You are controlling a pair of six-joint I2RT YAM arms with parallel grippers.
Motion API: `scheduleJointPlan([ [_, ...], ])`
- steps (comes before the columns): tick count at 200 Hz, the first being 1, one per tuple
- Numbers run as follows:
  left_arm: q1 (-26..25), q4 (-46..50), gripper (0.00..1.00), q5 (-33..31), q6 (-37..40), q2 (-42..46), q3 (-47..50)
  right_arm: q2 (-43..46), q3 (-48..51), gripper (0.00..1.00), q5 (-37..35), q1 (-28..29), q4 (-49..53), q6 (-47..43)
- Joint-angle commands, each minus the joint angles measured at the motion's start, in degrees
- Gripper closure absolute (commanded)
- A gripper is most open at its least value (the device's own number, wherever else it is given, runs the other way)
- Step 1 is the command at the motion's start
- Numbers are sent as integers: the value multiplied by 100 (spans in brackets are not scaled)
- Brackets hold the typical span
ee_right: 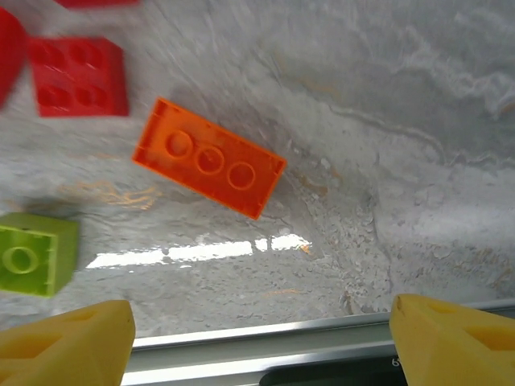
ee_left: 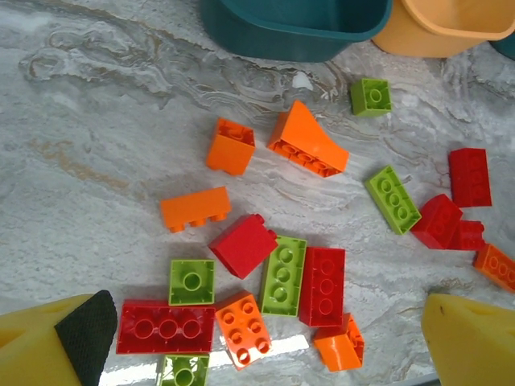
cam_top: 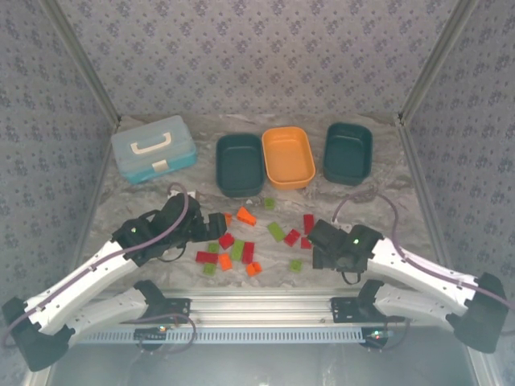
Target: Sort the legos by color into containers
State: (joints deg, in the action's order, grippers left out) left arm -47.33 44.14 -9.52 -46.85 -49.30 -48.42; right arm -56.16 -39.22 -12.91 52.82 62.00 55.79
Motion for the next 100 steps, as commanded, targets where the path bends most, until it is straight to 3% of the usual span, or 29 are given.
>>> scheduleJointPlan([
  [1,-79,-379,1,-99,-141,50,-12,-497,140,12,280,-15,-520,65],
  [56,-81,-368,1,-102,3,-9,-281,-1877,130,13,579,-1027,-1460,-666],
  [100,-81,-434,1,-64,-24,113,-303,-2241,12,24,710,-1959,-1651,-1231],
])
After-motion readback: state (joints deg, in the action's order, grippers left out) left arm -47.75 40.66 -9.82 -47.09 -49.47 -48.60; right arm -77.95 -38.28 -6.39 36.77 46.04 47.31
